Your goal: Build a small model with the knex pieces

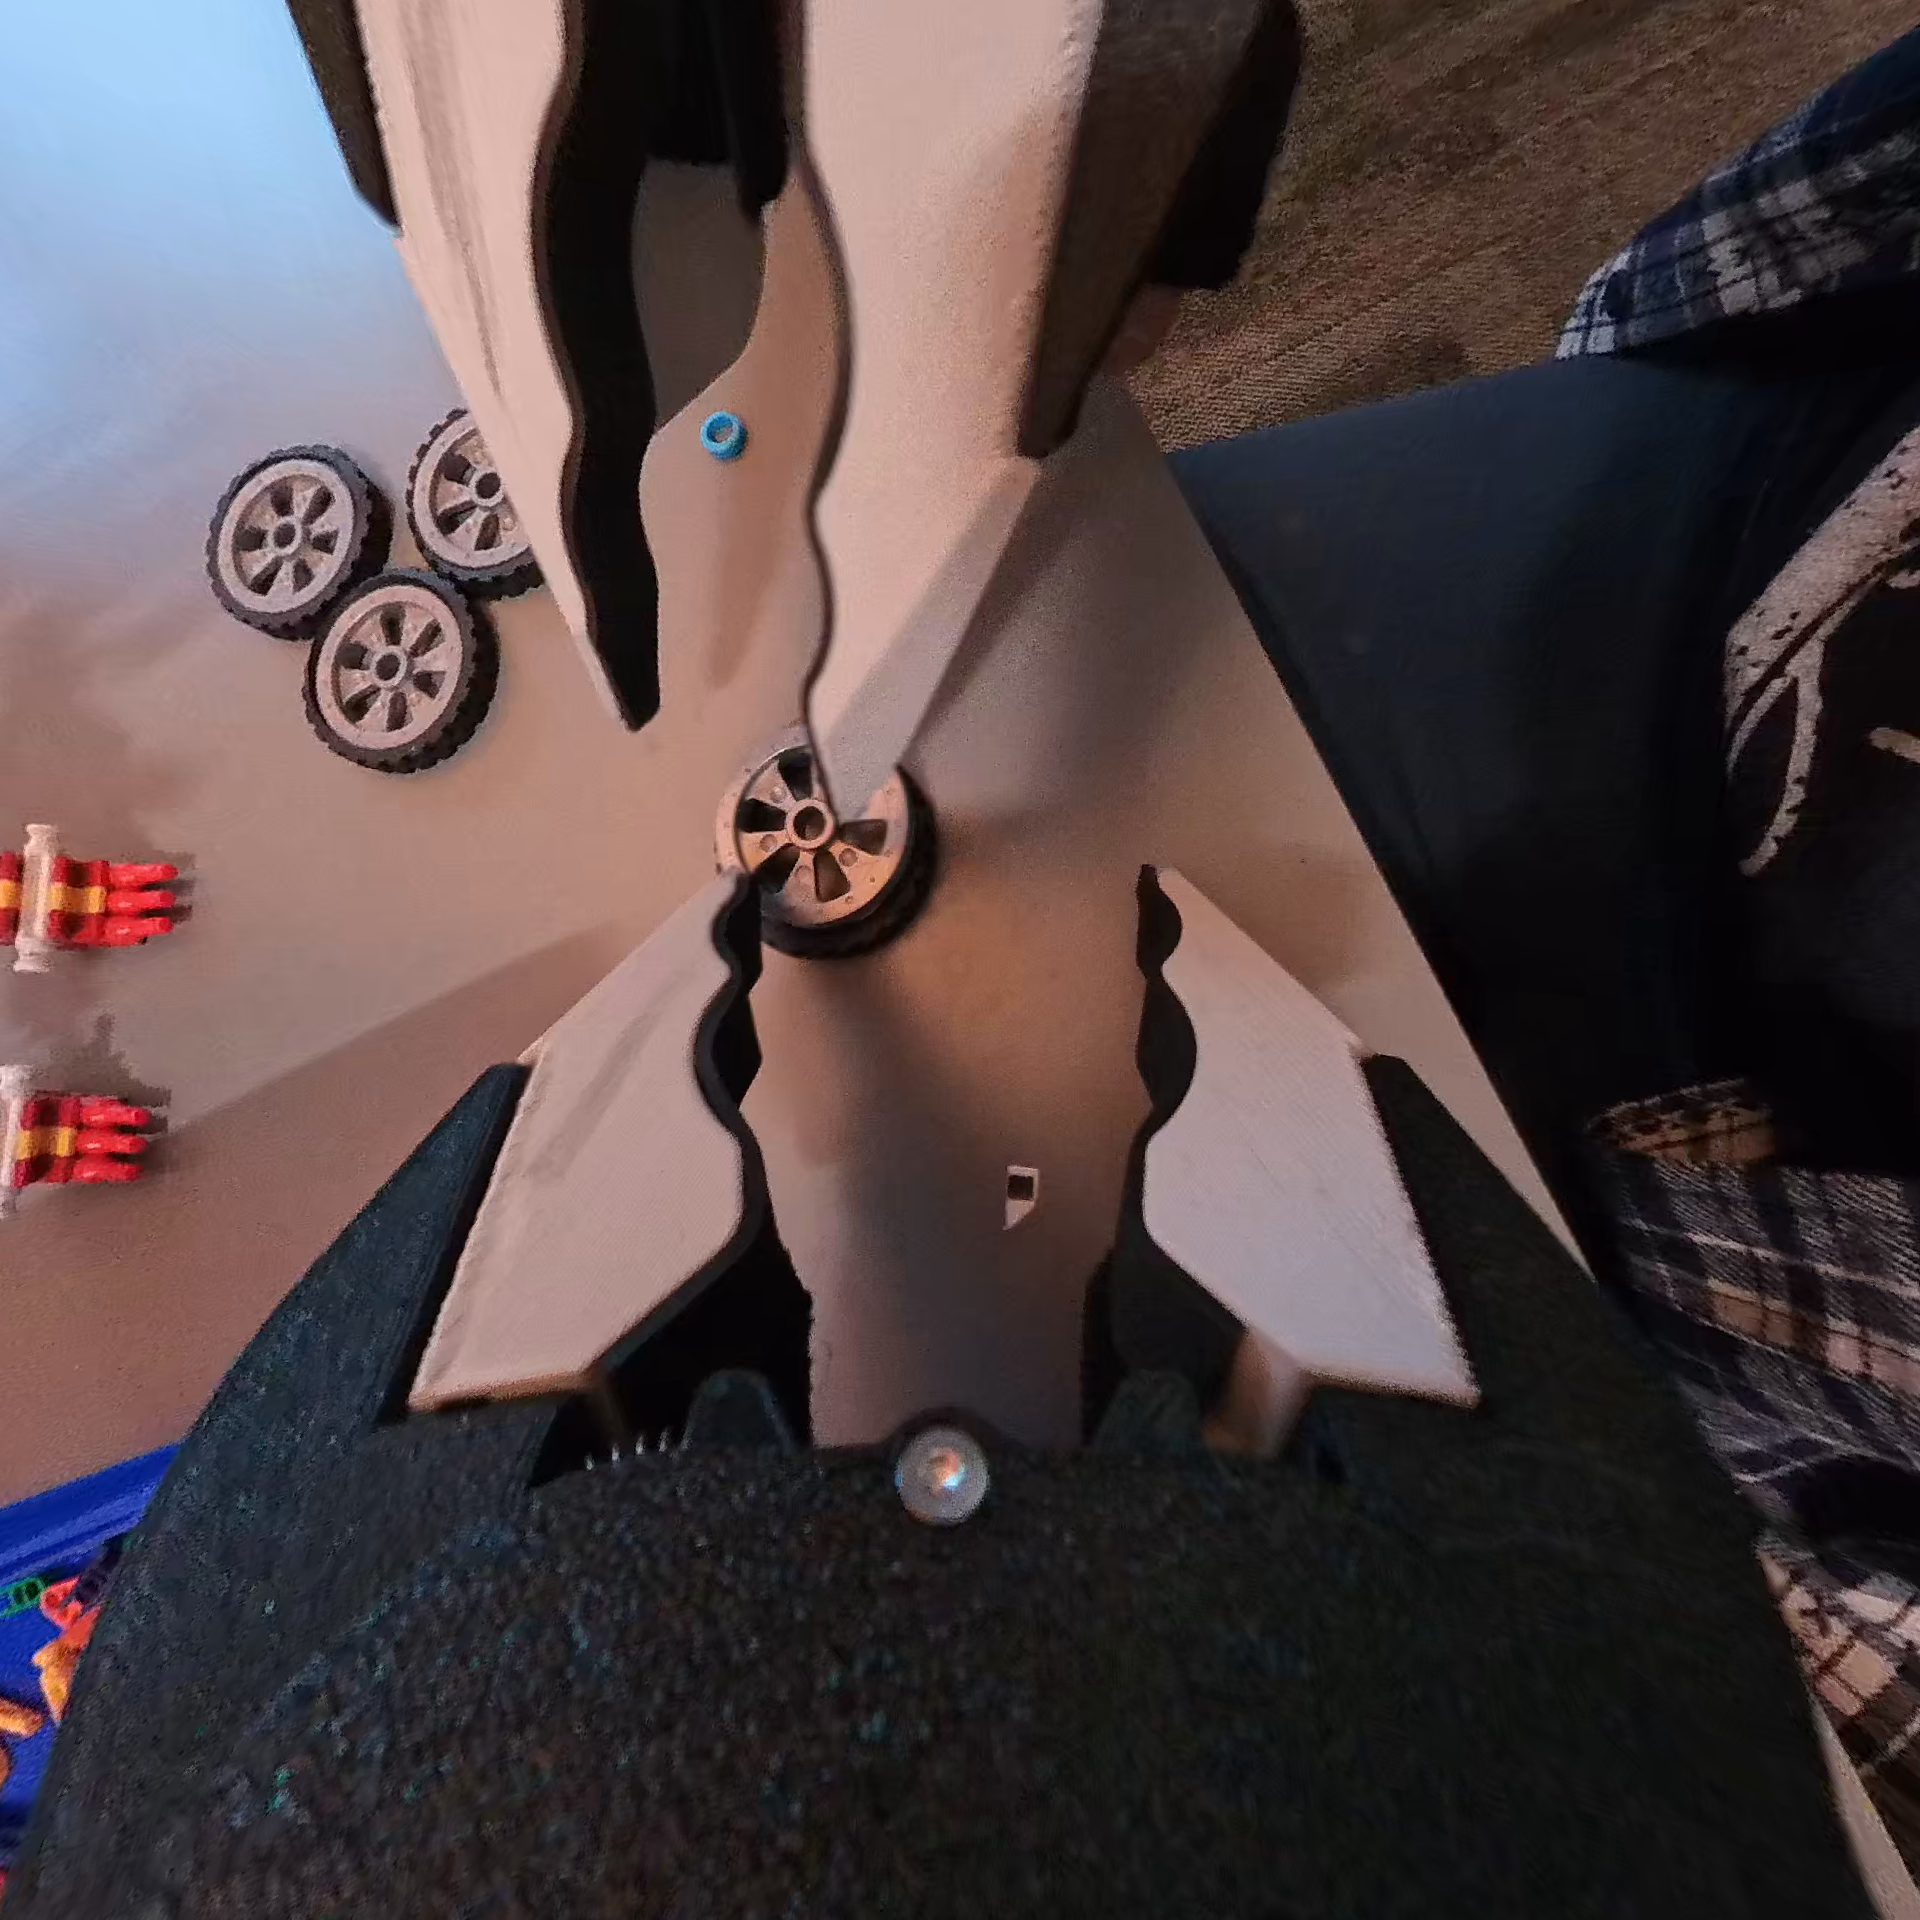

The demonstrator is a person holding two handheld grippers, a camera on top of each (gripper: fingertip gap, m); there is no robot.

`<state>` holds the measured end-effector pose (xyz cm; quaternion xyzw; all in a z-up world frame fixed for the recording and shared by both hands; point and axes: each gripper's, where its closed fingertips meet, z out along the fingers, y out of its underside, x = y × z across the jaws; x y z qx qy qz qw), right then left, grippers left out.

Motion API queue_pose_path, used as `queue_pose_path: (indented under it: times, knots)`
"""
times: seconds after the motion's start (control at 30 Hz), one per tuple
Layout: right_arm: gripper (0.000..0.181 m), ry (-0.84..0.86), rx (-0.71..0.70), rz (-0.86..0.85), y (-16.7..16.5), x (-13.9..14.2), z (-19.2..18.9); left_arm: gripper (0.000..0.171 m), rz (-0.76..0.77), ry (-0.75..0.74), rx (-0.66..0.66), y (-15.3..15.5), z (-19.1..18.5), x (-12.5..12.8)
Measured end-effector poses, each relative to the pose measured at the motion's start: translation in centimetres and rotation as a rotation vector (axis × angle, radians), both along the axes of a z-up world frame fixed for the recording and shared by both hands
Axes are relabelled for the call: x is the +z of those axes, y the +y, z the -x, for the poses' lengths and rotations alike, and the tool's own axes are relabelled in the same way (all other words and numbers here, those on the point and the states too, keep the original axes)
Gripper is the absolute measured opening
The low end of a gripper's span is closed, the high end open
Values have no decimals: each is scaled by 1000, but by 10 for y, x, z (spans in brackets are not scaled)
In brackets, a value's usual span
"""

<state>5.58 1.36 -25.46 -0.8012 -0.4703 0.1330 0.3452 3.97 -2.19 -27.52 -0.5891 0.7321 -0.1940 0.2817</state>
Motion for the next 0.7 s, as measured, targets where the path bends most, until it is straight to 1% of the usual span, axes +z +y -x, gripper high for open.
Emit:
queue_pose_path:
  times: [0.07, 0.13, 0.27, 0.3, 0.6, 0.7]
  knots:
    - [23, -12, 17, 3, -1, -3, 2, 67, -4, 6, -24, -4, 1, 0]
    - [16, -47, 34, 10, -1, -11, 3, 62, 2, 10, -30, -7, 1, 0]
    - [14, -47, 42, 21, -1, -13, 6, 59, 36, 20, -30, -9, 3, -2]
    - [0, -54, 50, 26, -1, -14, 6, 59, 37, 20, -31, -10, 3, -2]
    - [0, -162, 105, 85, -2, -16, 9, 57, 78, 9, 2, -9, 5, -3]
    - [0, -204, 123, 91, -2, -17, 9, 53, 78, -1, 18, -7, 4, -2]
